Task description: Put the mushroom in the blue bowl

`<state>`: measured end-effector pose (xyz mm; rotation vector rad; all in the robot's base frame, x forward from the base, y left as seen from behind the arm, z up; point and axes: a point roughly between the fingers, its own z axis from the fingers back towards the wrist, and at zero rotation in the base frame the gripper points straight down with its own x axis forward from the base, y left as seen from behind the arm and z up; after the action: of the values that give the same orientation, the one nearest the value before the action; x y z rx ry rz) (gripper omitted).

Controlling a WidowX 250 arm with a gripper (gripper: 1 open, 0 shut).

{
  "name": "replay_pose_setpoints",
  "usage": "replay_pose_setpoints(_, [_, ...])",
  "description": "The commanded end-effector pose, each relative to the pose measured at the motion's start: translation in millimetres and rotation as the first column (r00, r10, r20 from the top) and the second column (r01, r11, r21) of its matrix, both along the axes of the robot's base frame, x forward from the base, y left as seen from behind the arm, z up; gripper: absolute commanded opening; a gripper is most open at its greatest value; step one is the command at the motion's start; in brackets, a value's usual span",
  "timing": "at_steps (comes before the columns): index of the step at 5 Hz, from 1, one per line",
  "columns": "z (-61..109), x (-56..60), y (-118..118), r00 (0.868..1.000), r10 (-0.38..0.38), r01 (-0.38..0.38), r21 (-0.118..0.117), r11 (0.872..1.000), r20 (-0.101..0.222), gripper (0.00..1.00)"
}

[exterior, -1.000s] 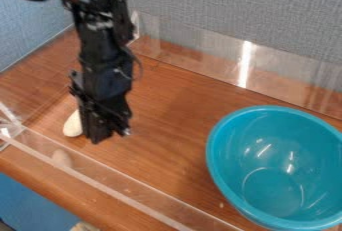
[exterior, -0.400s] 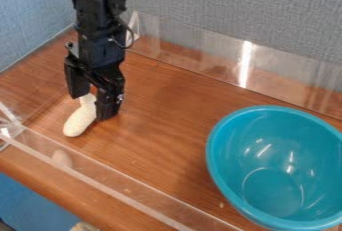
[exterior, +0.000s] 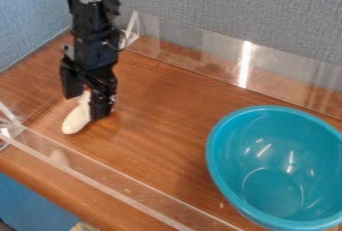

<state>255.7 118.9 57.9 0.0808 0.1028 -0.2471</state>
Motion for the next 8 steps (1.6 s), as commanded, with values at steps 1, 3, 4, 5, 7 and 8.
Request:
replay_pose_setpoints(1, [8.3, 10.4, 21.2, 0.999, -0.023, 0.023, 0.018, 1.000, 0.031, 1.00])
replay_pose_setpoints(3, [-16.0, -5.4, 44.3, 0.994, -0.104, 0.104, 0.005, 0.995, 0.019, 1.00])
replay_pose_setpoints(4, [-13.3, -6.9, 43.3, 0.997, -0.082, 0.082, -0.001, 0.997, 0.015, 1.00])
replay_pose_setpoints(5, [-7.6, -8.3, 42.1, 0.998, -0.061, 0.061, -0.006, 0.998, 0.016, 0.00])
replay_pose_setpoints(7, [4.0, -13.9, 41.5, 0.998, -0.042, 0.042, -0.004, 0.999, 0.038, 0.00])
replay_pose_setpoints(8, [20.5, -12.0, 35.2, 0.995, -0.077, 0.077, 0.002, 0.997, 0.059, 0.00])
